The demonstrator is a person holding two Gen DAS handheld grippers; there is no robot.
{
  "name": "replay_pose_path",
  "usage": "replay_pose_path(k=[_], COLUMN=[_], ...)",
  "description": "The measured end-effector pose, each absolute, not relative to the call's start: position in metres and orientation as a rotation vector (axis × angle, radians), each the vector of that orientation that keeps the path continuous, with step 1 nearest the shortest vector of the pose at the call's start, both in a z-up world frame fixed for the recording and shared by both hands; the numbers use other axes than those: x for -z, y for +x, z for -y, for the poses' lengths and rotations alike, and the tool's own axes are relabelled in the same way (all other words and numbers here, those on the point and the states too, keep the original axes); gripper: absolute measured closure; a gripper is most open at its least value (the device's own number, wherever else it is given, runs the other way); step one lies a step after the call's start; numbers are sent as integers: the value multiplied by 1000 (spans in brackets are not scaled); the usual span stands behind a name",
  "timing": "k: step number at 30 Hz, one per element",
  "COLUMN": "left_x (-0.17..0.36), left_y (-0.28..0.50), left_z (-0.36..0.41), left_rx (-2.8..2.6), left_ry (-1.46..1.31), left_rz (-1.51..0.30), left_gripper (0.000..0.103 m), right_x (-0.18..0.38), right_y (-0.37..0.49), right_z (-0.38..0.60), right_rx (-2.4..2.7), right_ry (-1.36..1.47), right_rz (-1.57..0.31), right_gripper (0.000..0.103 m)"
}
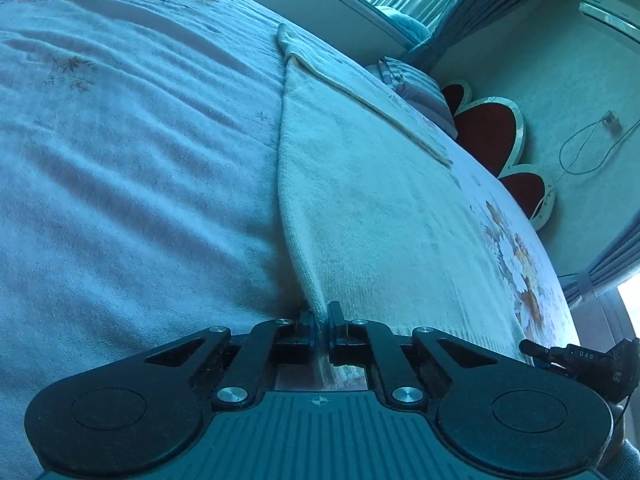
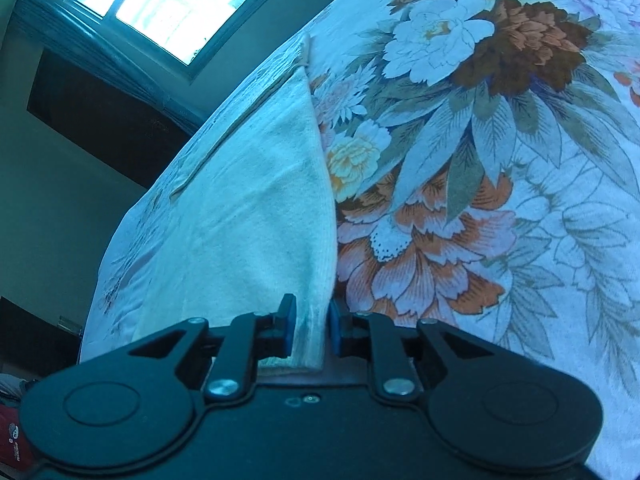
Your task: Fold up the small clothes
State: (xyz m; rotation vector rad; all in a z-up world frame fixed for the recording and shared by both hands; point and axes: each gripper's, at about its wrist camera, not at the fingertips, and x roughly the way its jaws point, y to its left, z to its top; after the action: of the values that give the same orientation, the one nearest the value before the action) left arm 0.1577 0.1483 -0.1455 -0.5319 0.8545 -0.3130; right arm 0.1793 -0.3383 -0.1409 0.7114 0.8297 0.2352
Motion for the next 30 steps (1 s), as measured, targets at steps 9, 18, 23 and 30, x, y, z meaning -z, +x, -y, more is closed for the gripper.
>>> replay_pose_path(k=[9,18,23,30], left_x=[153,149,153,153], left_y=[157,163,167,162], left_z=[-147,-144,-146,-150], left_rx=[354,383,365,367], left_ry=[-578,-634,-652,-668], left_rz=[-859,-855,-866,-829], left_gripper=[99,67,99,100], right_x=[134,132,137,123], right_y=[190,187,188,183], right_z=[325,327,331,319], right_rx=[-205,-227,-214,-179], right_ry=[584,639,698,536], right_rz=[-872,-868,-859,-820], right_gripper=[96,78,79,99])
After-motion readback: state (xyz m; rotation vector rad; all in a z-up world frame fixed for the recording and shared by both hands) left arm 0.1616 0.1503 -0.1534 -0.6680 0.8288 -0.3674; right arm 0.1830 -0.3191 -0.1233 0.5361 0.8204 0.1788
